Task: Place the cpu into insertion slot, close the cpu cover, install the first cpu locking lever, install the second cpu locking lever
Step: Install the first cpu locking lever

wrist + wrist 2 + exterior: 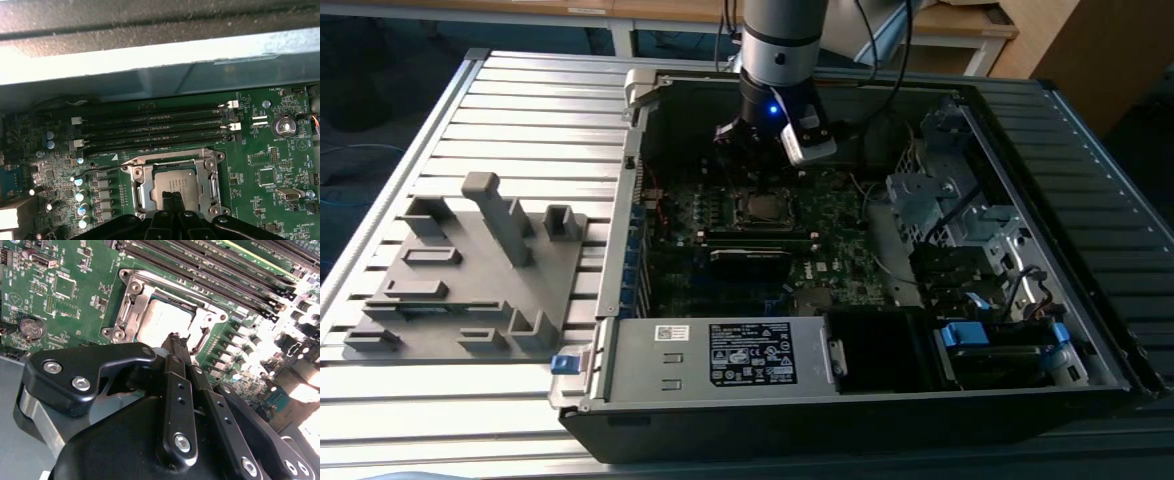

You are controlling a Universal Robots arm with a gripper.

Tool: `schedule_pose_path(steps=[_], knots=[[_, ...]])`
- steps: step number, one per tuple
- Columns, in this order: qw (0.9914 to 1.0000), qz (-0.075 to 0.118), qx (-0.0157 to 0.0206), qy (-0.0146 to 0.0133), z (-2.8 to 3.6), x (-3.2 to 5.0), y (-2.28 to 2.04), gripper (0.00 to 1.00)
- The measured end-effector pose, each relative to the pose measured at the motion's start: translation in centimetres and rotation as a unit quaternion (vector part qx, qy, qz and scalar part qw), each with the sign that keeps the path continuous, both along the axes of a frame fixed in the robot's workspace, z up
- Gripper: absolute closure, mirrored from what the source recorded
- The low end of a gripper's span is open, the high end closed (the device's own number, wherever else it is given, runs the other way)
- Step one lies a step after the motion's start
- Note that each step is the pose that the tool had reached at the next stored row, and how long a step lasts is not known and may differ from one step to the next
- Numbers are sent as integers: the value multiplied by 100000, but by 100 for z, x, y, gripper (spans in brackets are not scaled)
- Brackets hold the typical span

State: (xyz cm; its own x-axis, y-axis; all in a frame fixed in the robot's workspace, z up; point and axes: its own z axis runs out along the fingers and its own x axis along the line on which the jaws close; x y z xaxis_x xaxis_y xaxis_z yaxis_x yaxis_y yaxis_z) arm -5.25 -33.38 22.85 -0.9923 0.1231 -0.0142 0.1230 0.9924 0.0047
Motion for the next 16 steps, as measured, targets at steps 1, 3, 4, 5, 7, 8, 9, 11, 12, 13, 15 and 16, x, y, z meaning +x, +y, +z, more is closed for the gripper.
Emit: schedule_pose_path(steps=[1,3,4,5,7,8,9,11,12,13,15,16], knots=[[100000,6,2,-1,0,-4,0,90],[100000,6,0,1,0,-15,0,90],[100000,8,3,-2,0,-19,0,90],[100000,8,1,1,0,-23,0,90],[100000,9,1,3,0,-26,0,90],[100000,13,6,2,0,-26,0,90],[100000,14,11,1,0,-26,0,90],[100000,9,22,0,3,-26,-1,90],[100000,8,19,5,7,-27,-1,90],[100000,6,22,5,11,-27,-1,90],[100000,5,27,3,22,-26,0,90],[100000,5,28,3,28,-26,-1,90]])
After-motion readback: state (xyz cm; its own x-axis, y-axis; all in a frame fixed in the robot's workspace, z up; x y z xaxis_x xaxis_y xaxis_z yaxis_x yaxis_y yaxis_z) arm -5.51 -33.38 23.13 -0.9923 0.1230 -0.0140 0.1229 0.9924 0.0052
